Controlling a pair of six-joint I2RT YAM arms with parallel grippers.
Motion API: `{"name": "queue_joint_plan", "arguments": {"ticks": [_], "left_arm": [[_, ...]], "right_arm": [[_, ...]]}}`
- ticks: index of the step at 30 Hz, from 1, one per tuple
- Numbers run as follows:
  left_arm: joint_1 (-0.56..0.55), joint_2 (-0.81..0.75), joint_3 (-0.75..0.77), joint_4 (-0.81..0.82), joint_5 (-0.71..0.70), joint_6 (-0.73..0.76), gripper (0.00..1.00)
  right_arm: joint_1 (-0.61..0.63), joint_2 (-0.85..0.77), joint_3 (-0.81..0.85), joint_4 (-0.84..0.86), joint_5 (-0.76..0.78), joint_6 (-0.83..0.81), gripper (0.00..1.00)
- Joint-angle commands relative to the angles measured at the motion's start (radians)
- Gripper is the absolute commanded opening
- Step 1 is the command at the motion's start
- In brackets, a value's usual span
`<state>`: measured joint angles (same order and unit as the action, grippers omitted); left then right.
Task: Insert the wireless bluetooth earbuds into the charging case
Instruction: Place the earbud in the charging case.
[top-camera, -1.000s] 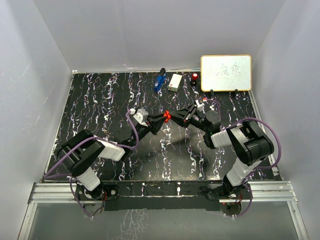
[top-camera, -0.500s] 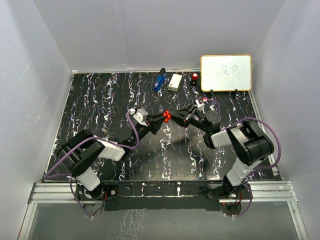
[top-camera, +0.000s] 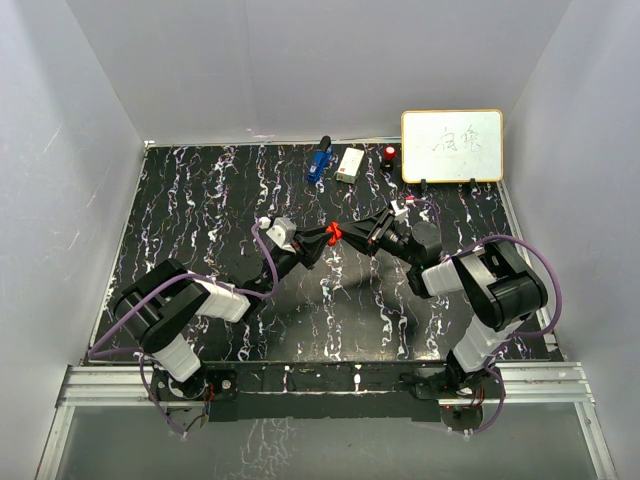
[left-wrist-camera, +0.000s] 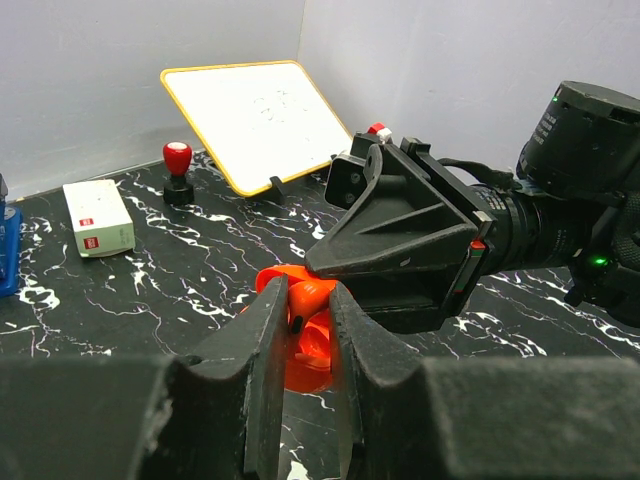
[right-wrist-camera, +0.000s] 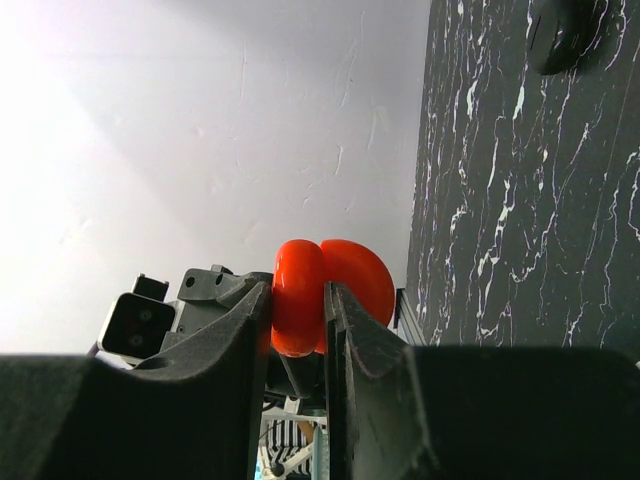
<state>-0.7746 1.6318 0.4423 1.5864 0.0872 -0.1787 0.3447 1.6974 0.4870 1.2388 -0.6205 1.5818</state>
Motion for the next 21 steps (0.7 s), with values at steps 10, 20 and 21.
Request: {"name": "queue_joint_plan", "arguments": {"ticks": [10,20,21], "left_arm": [[-0.003,-0.022,0.017,0.199,0.017,-0.002,0.00],[-0.002,-0.027,0.026,0.199,0.017,-0.001,0.00],[-0.003,-0.030,0.025,0.200,0.017,-0.001,0.00]], "right_arm": [[-0.004,0.004,-0.003,0.100,0.001,0.021,0.02],[-0.004,0.007,-0.004,0.109,0.001,0.026,0.02],[-0.004,0.007,-0.004,0.110,0.001,0.027,0.02]]}}
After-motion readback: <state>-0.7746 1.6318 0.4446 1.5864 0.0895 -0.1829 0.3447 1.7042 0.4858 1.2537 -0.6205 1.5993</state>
